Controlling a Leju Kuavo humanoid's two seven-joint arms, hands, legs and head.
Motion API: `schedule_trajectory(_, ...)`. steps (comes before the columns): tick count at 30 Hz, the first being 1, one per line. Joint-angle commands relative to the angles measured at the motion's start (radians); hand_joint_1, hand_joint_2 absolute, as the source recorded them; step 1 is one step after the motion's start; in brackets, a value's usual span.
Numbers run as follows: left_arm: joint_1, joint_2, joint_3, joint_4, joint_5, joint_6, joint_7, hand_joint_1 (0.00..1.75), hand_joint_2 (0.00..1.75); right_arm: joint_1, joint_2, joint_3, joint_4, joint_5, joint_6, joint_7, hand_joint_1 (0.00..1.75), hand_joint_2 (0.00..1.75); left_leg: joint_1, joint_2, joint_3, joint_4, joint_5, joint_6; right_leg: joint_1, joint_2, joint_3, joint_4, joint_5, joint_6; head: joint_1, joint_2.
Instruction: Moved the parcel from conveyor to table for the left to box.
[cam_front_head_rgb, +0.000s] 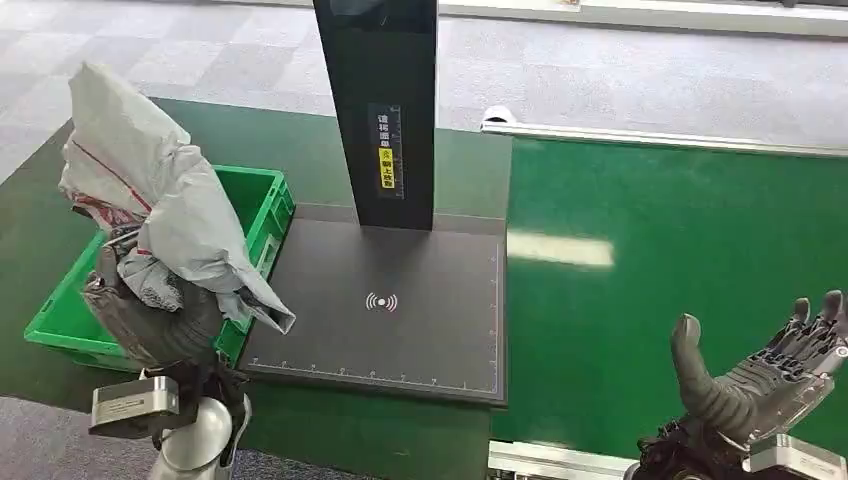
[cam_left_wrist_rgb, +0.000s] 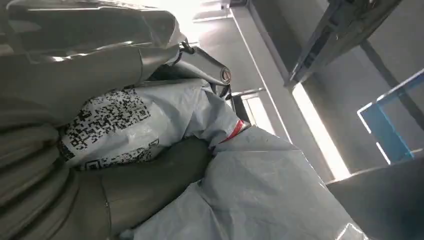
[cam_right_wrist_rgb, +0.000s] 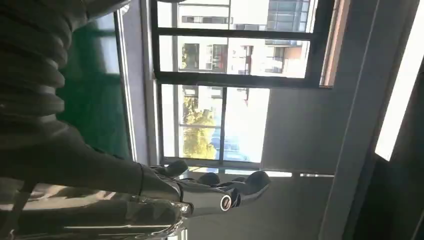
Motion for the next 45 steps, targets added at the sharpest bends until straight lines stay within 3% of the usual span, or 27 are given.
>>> schedule_trajectory(1,-0.25,0.03,0.164,0.399,-0.202,-0.17,0.329,1.75,1.75,-0.026,0.018,-0.011,0.015,0.02,0.034,0.035,0.0,1.75,0.0,-0.004,0.001,-0.001,0.002,0.0,0.0,-0.003,0.002,-0.001,0.001,-0.001,0.0,0.0)
schedule_trajectory(5,-0.28,0.023,0.185,0.466,-0.192,-0.171,0.289,1.75,1.75,-0.03,0.018,-0.011,0.024,0.021,0.033,0.035,0.0,1.75,0.0,-0.003,0.002,-0.003,0.004,0.0,0.0,-0.003,0.003,-0.002,0.003,-0.001,0.0,0.0)
schedule_trajectory(6,-0.316,0.029,0.2,0.534,-0.284,-0.207,0.433,1.75,1.75,-0.041,0.008,0.002,0.04,0.025,0.06,0.042,0.0,1.75,0.0,-0.001,0.002,-0.002,0.004,0.0,0.0,-0.001,0.003,-0.002,0.003,-0.001,0.001,0.0)
schedule_trajectory(10,-0.548,0.045,0.283,0.939,-0.33,-0.202,0.441,1.75,1.75,-0.101,0.008,0.04,0.126,0.036,0.084,0.046,0.0,1.75,0.0,-0.001,0.004,-0.002,0.004,0.0,0.0,-0.002,0.004,-0.001,0.004,-0.003,0.0,0.0)
schedule_trajectory(13,-0.623,0.046,0.294,1.075,-0.361,-0.189,0.443,1.75,1.75,-0.117,0.004,0.052,0.154,0.038,0.083,0.049,0.0,1.75,0.001,-0.001,0.003,-0.001,0.004,-0.001,0.001,-0.002,0.004,-0.001,0.003,-0.003,0.001,0.0)
schedule_trajectory(26,-0.619,0.043,0.293,1.074,-0.362,-0.185,0.44,1.75,1.75,-0.114,0.002,0.05,0.152,0.038,0.083,0.049,0.0,1.75,0.0,0.001,-0.001,0.0,0.003,-0.001,0.001,0.001,-0.001,0.0,0.003,-0.003,0.0,0.0)
schedule_trajectory(33,-0.712,0.049,0.275,1.221,-0.519,-0.029,0.575,1.75,1.75,-0.094,-0.019,0.075,0.158,0.033,0.054,0.057,0.0,1.75,0.001,-0.001,-0.002,0.0,0.004,-0.001,0.001,-0.001,-0.001,0.0,0.004,-0.003,0.0,0.0)
schedule_trajectory(34,-0.691,0.036,0.444,1.054,-0.748,0.005,0.664,1.75,1.75,-0.08,-0.019,0.079,0.156,0.036,0.038,0.07,0.0,1.75,0.001,-0.001,-0.001,0.0,0.003,-0.001,0.001,-0.001,-0.001,0.0,0.003,-0.003,0.0,0.0)
schedule_trajectory(35,-0.773,0.063,0.488,1.156,-0.736,0.005,0.614,1.75,1.75,-0.066,-0.022,0.085,0.155,0.036,0.029,0.069,0.0,1.75,0.001,-0.001,-0.001,-0.001,0.004,-0.001,0.001,-0.001,-0.001,-0.001,0.004,-0.003,0.0,0.0)
schedule_trajectory(37,-0.799,0.07,0.535,1.168,-0.747,0.005,0.596,1.75,1.75,-0.06,-0.024,0.089,0.15,0.035,0.021,0.067,0.0,1.75,0.002,0.002,-0.003,0.002,0.003,-0.001,0.002,0.002,-0.003,0.001,0.004,-0.003,0.0,0.0)
schedule_trajectory(45,-0.799,0.07,0.535,1.168,-0.747,0.005,0.596,1.75,1.75,-0.06,-0.024,0.089,0.15,0.035,0.021,0.067,0.0,1.75,0.001,-0.002,-0.001,-0.001,0.004,-0.001,0.001,-0.002,0.0,0.0,0.003,-0.003,0.0,0.0)
